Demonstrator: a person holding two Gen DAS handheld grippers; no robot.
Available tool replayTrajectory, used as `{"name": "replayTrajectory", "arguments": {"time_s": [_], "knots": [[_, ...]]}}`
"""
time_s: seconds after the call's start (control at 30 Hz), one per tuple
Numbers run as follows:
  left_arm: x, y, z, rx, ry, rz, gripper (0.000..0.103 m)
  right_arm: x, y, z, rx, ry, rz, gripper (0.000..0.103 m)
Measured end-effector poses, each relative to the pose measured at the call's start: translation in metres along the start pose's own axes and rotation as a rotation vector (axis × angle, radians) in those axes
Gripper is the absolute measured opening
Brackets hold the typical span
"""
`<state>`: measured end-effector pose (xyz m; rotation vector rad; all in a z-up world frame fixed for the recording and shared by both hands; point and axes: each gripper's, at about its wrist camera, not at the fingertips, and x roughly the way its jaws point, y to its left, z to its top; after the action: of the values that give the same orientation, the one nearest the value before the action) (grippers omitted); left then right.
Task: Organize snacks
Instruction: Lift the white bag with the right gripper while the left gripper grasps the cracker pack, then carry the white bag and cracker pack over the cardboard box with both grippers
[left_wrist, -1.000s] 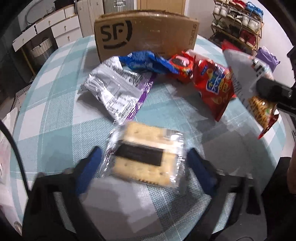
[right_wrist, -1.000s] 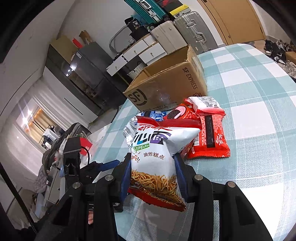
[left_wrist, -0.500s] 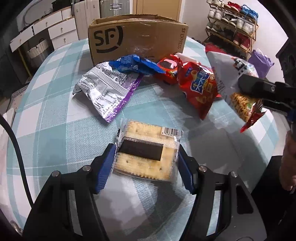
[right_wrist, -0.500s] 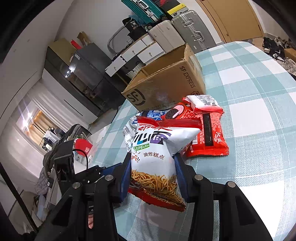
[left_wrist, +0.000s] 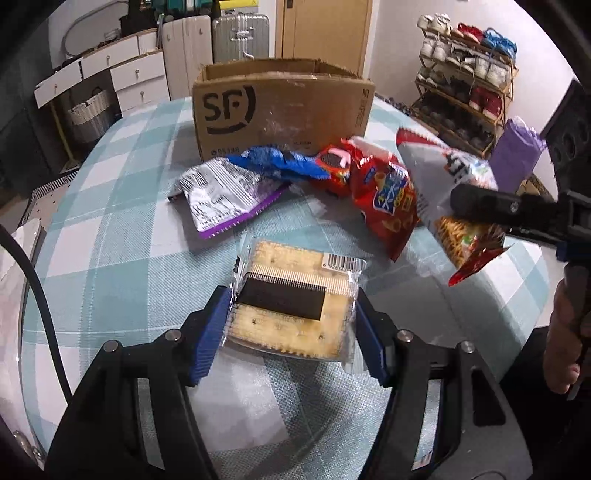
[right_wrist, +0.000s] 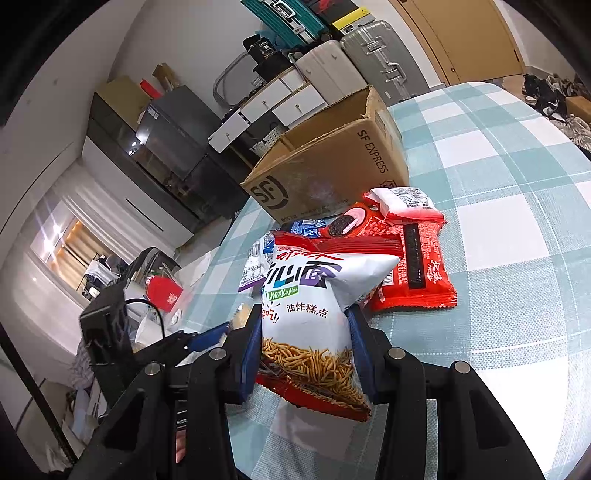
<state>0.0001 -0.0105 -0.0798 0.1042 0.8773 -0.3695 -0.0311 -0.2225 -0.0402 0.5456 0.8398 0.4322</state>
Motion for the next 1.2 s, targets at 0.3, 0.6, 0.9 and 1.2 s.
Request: {"name": "replayTrajectory", "arguments": {"time_s": [0.3, 0.6, 0.9, 1.2], "knots": [[-0.03, 0.027, 0.003, -0.135, -0.095, -0.04, 0.063, -0.006, 0.009, -0.002, -0.044, -0.037, -0.008, 0.044], [-0.062, 0.045, 0.031, -0.214, -0.166, -0.092, 0.063, -0.02, 0.032, 0.011, -0.06, -0.091, 0.054, 0.044], [-0.12, 0.041, 0.097, -0.188, -0.232, -0.129, 0.063, -0.069, 0.1, 0.07, -0.154, -0.155, 0.104, 0.044], [-0.158, 0.051, 0.208, -0.189, -0.244, -0.097, 0.063, -0.086, 0.135, 0.153, -0.164, -0.179, 0.015, 0.044]]}}
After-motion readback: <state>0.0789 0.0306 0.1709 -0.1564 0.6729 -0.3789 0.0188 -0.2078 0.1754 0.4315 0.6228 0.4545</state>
